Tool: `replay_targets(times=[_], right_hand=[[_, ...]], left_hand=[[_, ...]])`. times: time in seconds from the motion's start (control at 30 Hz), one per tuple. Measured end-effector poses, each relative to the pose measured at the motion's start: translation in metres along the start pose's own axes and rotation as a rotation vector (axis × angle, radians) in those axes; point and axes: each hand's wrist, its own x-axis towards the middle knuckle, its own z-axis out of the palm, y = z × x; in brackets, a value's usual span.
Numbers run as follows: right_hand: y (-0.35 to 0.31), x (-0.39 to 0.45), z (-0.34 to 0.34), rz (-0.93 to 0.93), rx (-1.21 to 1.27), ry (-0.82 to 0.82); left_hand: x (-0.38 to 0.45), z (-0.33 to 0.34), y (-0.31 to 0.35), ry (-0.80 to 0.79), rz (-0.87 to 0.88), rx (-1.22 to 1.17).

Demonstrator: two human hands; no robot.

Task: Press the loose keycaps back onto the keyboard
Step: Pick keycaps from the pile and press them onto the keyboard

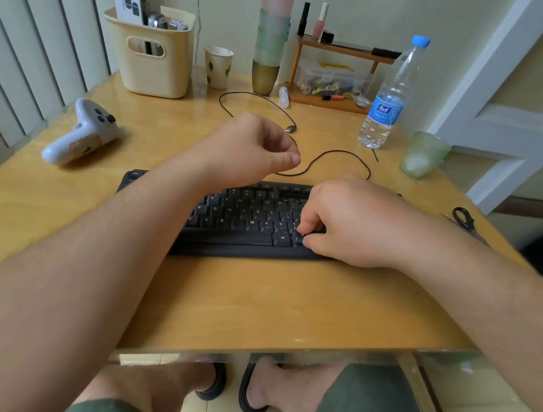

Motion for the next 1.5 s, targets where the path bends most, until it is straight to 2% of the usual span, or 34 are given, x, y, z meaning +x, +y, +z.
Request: replay_targets(times=[0.17,0.37,0.53,0.63,0.9,1.03,1.33,1.5], right_hand=[[-0.003,-0.003,0.000,-0.007,-0.034,0.010],[-0.003,-0.010,0.015,-0.077,-0.096,0.118],[0.004,-0.021,0.035,-0.143,-0.051,0.325],[0.005,-0.024,0.041,-0.157,-0.030,0.383],[-0.002,-0.028,0.039,-0.176,-0.012,0.284],[-0.004,-0.025,0.034,-0.099,0.021,0.227],[-0.023,-0.041,0.053,-0.017,-0.036,0.333],[-0.013,-0.039,0.034,0.017,0.062,0.194]], left_hand=[[0.000,0.000,0.001,-0.011,0.002,0.012],[-0.001,0.000,0.002,-0.013,0.008,0.008],[-0.001,0.001,0.002,-0.010,0.010,0.012],[-0.001,0.001,0.003,-0.019,0.015,0.018],[-0.002,0.006,0.004,-0.047,0.025,0.043],[-0.001,0.008,0.002,-0.056,0.028,0.084],[-0.001,0.007,0.002,-0.044,0.035,0.101],[0.000,0.006,0.001,-0.039,0.034,0.127]])
